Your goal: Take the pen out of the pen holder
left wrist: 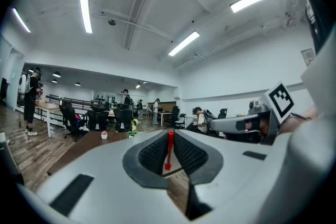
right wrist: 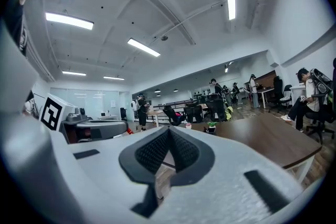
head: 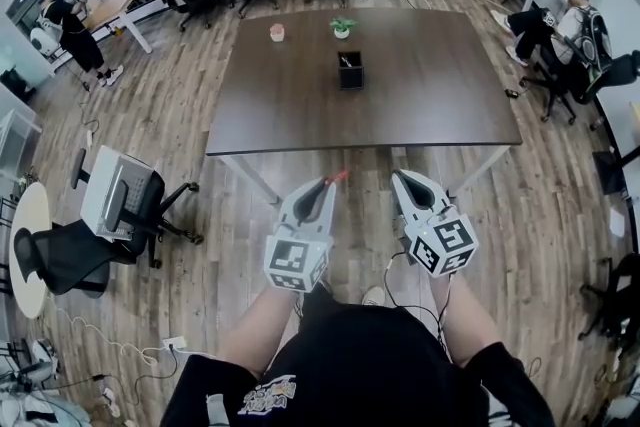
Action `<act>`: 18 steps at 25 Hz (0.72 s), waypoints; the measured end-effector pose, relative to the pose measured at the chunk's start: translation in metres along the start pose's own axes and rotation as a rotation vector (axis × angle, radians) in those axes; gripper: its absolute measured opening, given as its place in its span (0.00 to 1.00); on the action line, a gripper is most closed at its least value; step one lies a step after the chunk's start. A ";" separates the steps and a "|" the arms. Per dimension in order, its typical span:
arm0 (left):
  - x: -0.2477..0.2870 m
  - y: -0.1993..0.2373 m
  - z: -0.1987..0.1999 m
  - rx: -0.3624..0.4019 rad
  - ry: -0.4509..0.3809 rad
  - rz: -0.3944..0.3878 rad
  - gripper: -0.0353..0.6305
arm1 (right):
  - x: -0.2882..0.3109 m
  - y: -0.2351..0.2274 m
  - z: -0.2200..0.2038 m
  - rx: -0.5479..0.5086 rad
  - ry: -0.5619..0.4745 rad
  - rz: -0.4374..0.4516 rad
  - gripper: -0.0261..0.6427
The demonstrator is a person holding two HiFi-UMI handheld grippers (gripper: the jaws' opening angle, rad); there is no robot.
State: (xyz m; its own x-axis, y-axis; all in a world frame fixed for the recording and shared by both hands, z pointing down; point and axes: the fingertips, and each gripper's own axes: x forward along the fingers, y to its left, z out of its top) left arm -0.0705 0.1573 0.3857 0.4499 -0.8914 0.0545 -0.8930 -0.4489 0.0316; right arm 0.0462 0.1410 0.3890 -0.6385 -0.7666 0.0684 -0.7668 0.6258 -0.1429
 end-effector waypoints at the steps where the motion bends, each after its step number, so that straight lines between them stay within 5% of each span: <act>1: 0.000 -0.003 0.001 0.001 -0.001 -0.001 0.10 | -0.003 -0.001 0.000 0.003 -0.002 -0.001 0.05; 18: -0.006 -0.010 0.006 0.007 -0.017 -0.002 0.10 | -0.014 0.003 0.002 -0.002 -0.006 -0.001 0.05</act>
State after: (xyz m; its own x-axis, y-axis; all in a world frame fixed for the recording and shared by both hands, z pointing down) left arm -0.0640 0.1670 0.3795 0.4520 -0.8912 0.0375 -0.8920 -0.4513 0.0251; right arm 0.0531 0.1537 0.3855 -0.6369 -0.7684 0.0622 -0.7678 0.6251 -0.1406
